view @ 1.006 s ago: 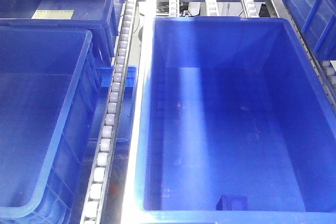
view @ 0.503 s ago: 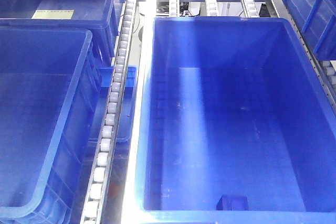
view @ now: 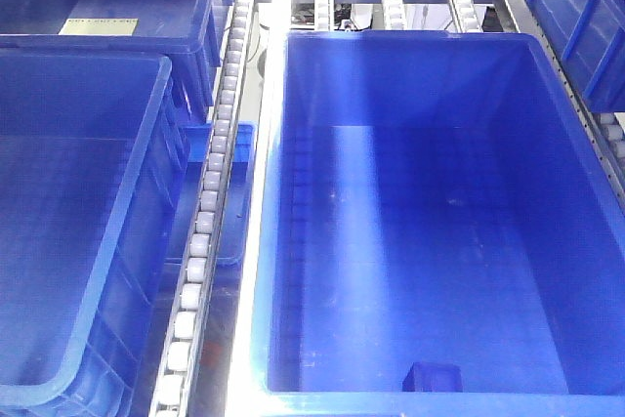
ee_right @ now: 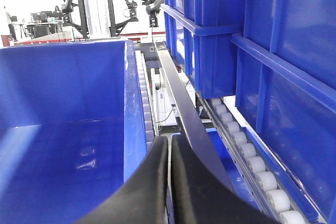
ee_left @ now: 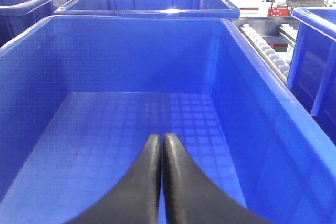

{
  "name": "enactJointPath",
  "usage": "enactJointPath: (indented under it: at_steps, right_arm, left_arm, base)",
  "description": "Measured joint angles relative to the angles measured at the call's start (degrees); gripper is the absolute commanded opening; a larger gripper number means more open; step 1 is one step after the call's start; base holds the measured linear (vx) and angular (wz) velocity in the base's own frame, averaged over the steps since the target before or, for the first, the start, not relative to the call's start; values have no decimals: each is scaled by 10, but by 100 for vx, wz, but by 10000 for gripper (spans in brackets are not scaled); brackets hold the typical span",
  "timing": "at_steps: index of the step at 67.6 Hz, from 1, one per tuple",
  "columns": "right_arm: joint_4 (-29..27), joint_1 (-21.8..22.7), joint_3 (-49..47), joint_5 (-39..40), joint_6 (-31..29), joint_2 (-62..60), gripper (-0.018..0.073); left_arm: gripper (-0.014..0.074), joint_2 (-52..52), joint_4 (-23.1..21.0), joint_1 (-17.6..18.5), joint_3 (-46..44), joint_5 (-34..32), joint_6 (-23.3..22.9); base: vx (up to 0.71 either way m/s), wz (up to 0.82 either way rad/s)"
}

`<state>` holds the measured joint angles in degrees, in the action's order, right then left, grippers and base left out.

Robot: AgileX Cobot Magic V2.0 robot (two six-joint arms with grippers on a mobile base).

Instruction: Pour parts from conveyor to right shelf

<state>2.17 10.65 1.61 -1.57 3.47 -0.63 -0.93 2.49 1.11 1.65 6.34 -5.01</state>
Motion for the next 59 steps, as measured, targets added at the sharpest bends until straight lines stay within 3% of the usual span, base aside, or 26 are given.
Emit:
enactJointPath:
  at_steps: [59]
  right_arm:
    - [-1, 0, 0, 0, 0, 0, -9]
  left_arm:
    - [-6, 0, 0, 0, 0, 0, 0]
  base:
    - [0, 0]
